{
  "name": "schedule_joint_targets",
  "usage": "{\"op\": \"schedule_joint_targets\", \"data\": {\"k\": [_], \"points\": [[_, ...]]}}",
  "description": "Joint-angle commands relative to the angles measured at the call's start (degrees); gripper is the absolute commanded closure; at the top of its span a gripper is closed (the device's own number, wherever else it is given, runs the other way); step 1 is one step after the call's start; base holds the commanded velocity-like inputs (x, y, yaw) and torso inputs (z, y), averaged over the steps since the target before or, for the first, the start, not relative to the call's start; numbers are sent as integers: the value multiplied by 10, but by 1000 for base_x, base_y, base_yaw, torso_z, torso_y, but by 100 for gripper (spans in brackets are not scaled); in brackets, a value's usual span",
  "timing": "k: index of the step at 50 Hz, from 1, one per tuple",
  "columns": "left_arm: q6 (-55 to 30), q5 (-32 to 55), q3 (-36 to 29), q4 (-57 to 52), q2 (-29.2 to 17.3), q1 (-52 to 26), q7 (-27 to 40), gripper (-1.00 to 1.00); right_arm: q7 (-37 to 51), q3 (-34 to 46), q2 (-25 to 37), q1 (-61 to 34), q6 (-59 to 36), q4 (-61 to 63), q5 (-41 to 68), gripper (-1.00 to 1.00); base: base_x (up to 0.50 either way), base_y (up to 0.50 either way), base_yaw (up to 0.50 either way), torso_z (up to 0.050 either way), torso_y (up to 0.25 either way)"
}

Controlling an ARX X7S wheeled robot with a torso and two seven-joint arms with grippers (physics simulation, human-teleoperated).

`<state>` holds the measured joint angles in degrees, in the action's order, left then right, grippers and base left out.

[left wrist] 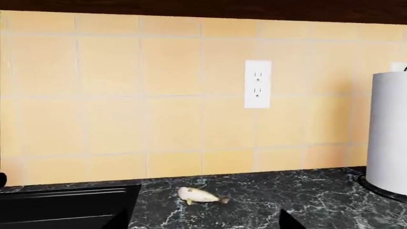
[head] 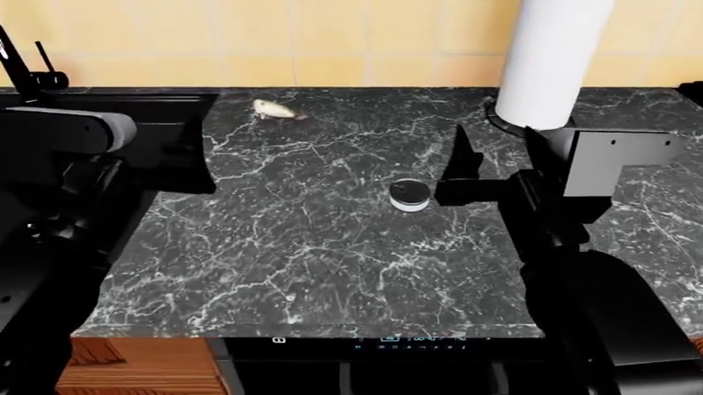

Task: Pick the cans from the counter and place them in their designated side in the cabinet.

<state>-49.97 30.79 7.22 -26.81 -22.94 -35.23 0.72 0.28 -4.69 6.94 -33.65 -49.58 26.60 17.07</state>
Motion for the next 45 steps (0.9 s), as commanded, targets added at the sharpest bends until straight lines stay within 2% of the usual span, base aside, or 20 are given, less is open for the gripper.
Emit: {"op": "schedule_joint_targets", "data": {"k": [1, 16, 21, 30, 45], "points": [[-17, 0, -25, 1, -13, -3, -7, -100, 5, 6, 6, 4, -9, -1, 7, -100, 500, 0, 0, 0, 0], [-15, 0, -25, 1, -13, -3, -1, -100, 12, 5, 9, 11, -5, 2, 16, -100, 500, 0, 0, 0, 0], [-15, 2, -23, 1, -12, -3, 1, -100, 11, 12, 16, 17, -28, 12, 24, -100, 0, 0, 0, 0, 2], [-15, 6, -19, -1, -12, -1, 4, -100, 24, 23, 31, -2, -169, 79, 61, -100, 0, 0, 0, 0, 0], [-14, 10, -19, -3, -10, 4, 7, -100, 27, 30, 38, 40, -165, 68, 62, -100, 0, 0, 0, 0, 0]]}}
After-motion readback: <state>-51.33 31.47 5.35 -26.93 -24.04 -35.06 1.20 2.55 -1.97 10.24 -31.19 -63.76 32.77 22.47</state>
